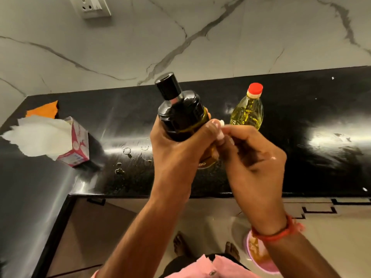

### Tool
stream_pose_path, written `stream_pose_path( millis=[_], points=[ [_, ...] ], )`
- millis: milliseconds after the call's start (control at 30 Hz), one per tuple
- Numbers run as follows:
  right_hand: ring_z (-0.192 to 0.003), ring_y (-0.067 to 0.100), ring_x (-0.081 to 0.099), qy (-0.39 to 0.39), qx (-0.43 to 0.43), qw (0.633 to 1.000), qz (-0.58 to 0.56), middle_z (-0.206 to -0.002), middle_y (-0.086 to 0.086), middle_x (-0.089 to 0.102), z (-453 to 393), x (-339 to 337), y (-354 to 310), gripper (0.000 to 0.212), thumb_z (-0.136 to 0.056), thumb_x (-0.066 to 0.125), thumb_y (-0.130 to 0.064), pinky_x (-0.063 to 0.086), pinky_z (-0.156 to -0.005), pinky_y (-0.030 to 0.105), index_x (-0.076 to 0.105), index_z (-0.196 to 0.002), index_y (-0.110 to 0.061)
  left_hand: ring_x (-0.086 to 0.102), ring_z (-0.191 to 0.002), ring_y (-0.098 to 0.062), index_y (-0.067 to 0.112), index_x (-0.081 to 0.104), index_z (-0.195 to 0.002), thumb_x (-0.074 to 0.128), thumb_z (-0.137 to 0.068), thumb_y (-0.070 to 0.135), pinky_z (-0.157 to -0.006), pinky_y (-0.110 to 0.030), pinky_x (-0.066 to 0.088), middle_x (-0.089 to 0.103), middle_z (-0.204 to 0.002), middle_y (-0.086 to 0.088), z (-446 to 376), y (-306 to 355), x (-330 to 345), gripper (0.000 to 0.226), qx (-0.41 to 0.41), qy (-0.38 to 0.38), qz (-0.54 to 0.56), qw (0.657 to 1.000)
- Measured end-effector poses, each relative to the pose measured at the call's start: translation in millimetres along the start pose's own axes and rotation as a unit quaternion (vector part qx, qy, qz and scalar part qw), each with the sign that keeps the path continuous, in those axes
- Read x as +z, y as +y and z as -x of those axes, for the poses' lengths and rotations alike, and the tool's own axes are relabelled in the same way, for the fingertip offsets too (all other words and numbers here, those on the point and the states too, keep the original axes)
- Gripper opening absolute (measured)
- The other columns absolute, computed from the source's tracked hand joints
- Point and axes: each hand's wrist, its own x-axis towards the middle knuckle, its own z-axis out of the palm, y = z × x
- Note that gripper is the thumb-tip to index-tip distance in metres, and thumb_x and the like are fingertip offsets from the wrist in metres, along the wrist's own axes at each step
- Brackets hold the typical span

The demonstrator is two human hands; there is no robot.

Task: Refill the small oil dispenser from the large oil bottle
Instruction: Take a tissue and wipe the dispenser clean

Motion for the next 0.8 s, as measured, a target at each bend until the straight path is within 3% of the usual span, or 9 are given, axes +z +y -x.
stream_pose_path(
  millis=[100,233,300,433,500,600,700,800],
  points=[
    [-0.094,0.014,0.073,-0.005,0.097,0.993,-0.072,-0.1,0.01,0.077,-10,0,4,0.018,-0.096,0.065,-0.009,0.058,-0.082,0.026,0.074,-0.11,-0.003,0.072,-0.087,-0.029,-0.004,0.064,-0.112,0.083,-0.075,0.013,-0.076,-0.043,0.061,0.072,-0.099,-0.018,-1,0,0,0.046,-0.001,-0.001,-0.002,1.0],
    [-0.123,0.023,0.065,-0.005,0.163,0.975,-0.15,-0.125,0.013,0.069,-9,-5,14,0.024,-0.093,0.067,-0.016,0.057,-0.097,0.035,0.074,-0.112,-0.001,0.073,-0.088,-0.026,-0.002,0.065,-0.111,0.082,-0.076,0.012,-0.078,-0.045,0.062,0.073,-0.103,-0.017,-3,0,-1,0.041,-0.004,0.007,-0.011,1.0],
    [-0.125,0.023,0.064,0.001,0.14,0.979,-0.149,-0.129,0.011,0.069,-3,-5,11,0.025,-0.092,0.067,-0.009,0.057,-0.095,0.031,0.073,-0.114,0.0,0.073,-0.087,-0.023,-0.003,0.065,-0.113,0.078,-0.078,0.009,-0.076,-0.039,0.061,0.073,-0.104,-0.018,-4,-2,-1,0.04,-0.007,0.02,-0.008,1.0],
    [-0.129,0.025,0.063,-0.033,0.017,0.996,-0.087,-0.135,0.012,0.067,14,8,-1,0.034,-0.097,0.059,0.005,0.055,-0.103,0.043,0.062,-0.131,0.001,0.072,-0.085,-0.025,-0.001,0.066,-0.11,0.077,-0.08,0.01,-0.077,-0.039,0.061,0.074,-0.1,-0.019,-7,-5,-1,0.034,-0.016,0.049,0.006,0.999],
    [-0.133,0.022,0.06,-0.045,0.0,0.996,-0.08,-0.139,0.009,0.064,13,14,2,0.037,-0.101,0.053,0.002,0.053,-0.105,0.043,0.057,-0.137,-0.006,0.071,-0.085,-0.027,-0.002,0.064,-0.112,0.077,-0.081,0.012,-0.077,-0.039,0.06,0.071,-0.097,-0.018,-8,-6,-1,0.037,-0.011,0.043,0.0,0.999],
    [-0.127,0.014,0.063,-0.054,0.081,0.99,-0.106,-0.131,0.001,0.07,3,15,7,0.036,-0.106,0.043,-0.014,0.053,-0.101,0.029,0.058,-0.139,-0.011,0.072,-0.086,-0.023,-0.006,0.062,-0.116,0.079,-0.078,0.012,-0.075,-0.032,0.059,0.072,-0.1,-0.017,-8,-6,2,0.045,-0.002,0.036,0.002,0.999],
    [-0.121,0.022,0.067,-0.071,0.195,0.96,-0.188,-0.123,0.01,0.073,-4,12,9,0.042,-0.105,0.041,-0.03,0.055,-0.1,0.041,0.067,-0.13,-0.009,0.075,-0.092,-0.018,-0.008,0.062,-0.118,0.078,-0.076,0.01,-0.076,-0.026,0.058,0.076,-0.107,-0.013,-10,-5,5,0.049,-0.002,0.032,0.015,0.999],
    [-0.112,0.031,0.067,-0.106,0.311,0.883,-0.336,-0.117,0.009,0.075,-6,16,10,0.045,-0.103,0.036,-0.043,0.053,-0.094,0.049,0.078,-0.111,-0.029,0.075,-0.093,-0.014,-0.011,0.061,-0.119,0.077,-0.076,0.009,-0.076,-0.025,0.057,0.077,-0.109,-0.012,-13,-6,6,0.049,0.004,0.013,0.005,1.0]
  ],
)
